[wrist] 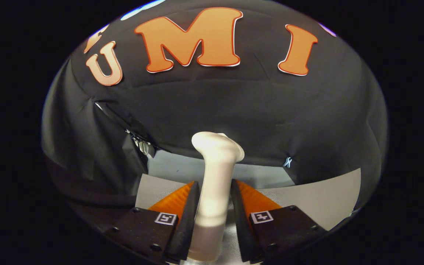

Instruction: Iron the clothes twice with a garment steamer, once on the left side and once on the right side.

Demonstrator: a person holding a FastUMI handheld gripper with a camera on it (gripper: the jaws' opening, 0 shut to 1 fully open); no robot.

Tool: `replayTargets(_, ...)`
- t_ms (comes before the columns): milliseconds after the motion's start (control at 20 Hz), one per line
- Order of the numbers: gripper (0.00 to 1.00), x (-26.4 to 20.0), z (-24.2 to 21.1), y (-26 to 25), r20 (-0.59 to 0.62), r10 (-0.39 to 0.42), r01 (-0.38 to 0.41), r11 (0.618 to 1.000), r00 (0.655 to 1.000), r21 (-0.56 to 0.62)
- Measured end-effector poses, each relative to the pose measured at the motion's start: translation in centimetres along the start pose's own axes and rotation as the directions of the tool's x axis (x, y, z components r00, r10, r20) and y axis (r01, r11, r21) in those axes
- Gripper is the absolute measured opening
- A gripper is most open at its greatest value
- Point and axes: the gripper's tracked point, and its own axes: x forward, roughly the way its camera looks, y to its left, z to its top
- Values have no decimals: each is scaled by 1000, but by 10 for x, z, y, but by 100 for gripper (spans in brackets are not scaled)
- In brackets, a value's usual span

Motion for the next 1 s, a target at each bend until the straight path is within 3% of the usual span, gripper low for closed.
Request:
replayTargets(250,35,-10,-5,4,71,-25,23,999,997,22)
replayTargets(400,35,-24,-12,12,103,13,-21,997,995,79)
replayTargets(550,34,-51,-15,-5,196,-74,56,994,978,95)
replayTargets(650,34,-82,-9,-15,287,-145,112,985,947,129)
replayTargets(800,34,-141,-9,-35,432,-267,203,961,862,189)
replayTargets(1000,34,-207,-33,-35,543,-327,228,943,774,243)
